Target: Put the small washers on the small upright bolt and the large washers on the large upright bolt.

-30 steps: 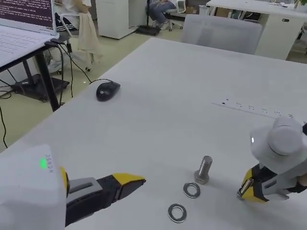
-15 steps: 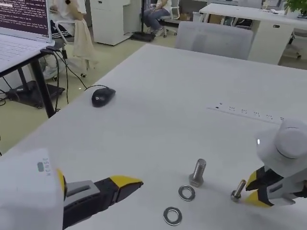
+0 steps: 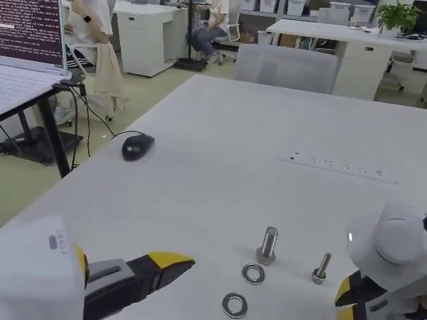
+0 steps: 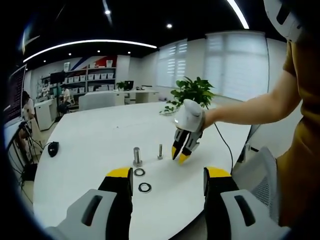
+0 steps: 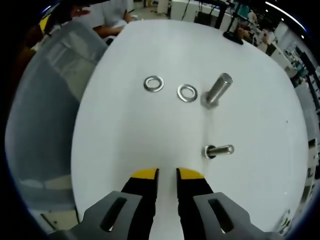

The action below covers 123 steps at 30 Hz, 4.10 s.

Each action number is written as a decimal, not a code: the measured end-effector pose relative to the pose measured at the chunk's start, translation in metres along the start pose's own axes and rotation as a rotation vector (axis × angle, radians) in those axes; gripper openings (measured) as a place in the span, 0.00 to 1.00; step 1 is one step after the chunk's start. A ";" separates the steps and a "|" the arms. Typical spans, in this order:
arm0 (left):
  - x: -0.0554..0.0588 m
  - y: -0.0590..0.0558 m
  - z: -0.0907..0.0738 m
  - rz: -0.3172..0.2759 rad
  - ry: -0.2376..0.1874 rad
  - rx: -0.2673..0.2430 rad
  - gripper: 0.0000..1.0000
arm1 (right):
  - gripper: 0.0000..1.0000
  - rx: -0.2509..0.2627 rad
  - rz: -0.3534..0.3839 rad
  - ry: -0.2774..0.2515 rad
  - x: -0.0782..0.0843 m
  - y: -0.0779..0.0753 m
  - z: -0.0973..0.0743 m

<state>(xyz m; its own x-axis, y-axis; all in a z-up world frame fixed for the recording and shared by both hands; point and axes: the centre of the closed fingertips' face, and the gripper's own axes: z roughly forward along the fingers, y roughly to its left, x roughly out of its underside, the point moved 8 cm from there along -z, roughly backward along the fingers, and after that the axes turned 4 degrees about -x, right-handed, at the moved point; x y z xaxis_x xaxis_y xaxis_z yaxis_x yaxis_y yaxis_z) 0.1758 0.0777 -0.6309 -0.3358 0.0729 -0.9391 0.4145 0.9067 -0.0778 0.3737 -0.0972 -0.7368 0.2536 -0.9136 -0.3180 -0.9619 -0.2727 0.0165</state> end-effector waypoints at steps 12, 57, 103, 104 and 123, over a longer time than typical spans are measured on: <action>-0.003 -0.002 -0.005 0.014 -0.014 0.001 0.56 | 0.15 -0.019 -0.015 -0.018 -0.013 0.020 0.008; 0.003 0.016 -0.011 -0.028 -0.043 -0.067 0.56 | 0.26 -0.118 -0.216 -0.039 -0.115 0.006 0.053; 0.007 0.022 -0.015 -0.039 -0.051 -0.087 0.56 | 0.21 -0.107 -0.243 -0.035 -0.127 0.010 0.046; 0.007 0.022 -0.015 -0.037 -0.048 -0.087 0.56 | 0.21 -0.105 -0.240 -0.038 -0.126 0.009 0.044; 0.003 0.015 -0.009 -0.016 -0.042 -0.057 0.56 | 0.21 -0.022 -0.164 -0.051 -0.098 -0.007 0.006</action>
<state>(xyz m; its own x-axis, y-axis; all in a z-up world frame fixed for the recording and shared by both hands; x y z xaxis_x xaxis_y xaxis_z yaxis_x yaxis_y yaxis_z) 0.1730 0.0953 -0.6320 -0.3061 0.0415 -0.9511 0.3604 0.9298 -0.0754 0.3545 -0.0039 -0.7115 0.4011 -0.8399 -0.3657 -0.9054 -0.4241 -0.0190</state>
